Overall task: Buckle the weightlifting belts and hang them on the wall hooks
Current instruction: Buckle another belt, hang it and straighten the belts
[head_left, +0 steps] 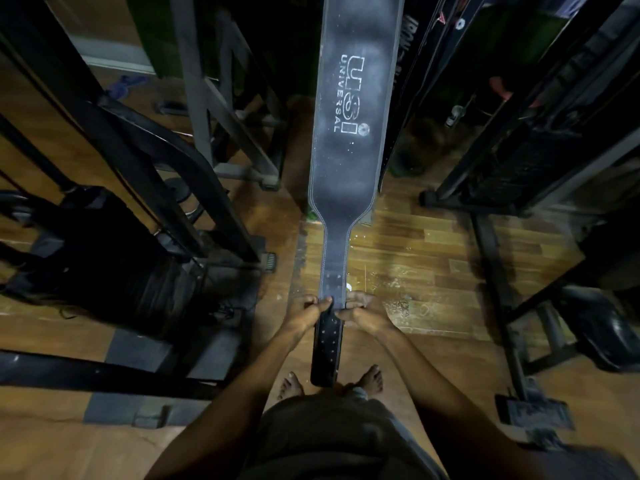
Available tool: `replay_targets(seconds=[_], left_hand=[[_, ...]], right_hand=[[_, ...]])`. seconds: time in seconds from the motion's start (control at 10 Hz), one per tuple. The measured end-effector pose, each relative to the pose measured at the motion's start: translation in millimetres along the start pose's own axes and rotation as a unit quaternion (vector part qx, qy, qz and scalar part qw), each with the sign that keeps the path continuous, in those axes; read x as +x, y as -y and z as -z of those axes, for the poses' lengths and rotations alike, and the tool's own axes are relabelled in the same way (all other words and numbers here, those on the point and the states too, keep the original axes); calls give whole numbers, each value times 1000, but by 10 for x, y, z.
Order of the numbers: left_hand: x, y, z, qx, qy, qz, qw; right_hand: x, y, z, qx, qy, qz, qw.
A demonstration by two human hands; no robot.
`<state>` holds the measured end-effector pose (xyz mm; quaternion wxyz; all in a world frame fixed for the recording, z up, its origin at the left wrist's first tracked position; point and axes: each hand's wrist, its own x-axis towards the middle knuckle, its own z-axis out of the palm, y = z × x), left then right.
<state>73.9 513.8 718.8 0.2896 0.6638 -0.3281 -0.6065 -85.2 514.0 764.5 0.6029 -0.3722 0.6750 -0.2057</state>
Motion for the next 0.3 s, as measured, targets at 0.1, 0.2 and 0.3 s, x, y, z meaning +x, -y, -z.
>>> replay_targets(seconds=[0.1, 0.2, 0.3], left_hand=[[-79, 95, 37, 19, 14, 54, 998], [-141, 171, 55, -17, 5, 87, 996], [-148, 163, 92, -74, 5, 90, 993]], right_hand=[[-13, -54, -42, 9, 9, -29, 999], [-21, -135, -86, 0, 33, -56, 998], [-11, -189, -126, 38, 47, -57, 997]])
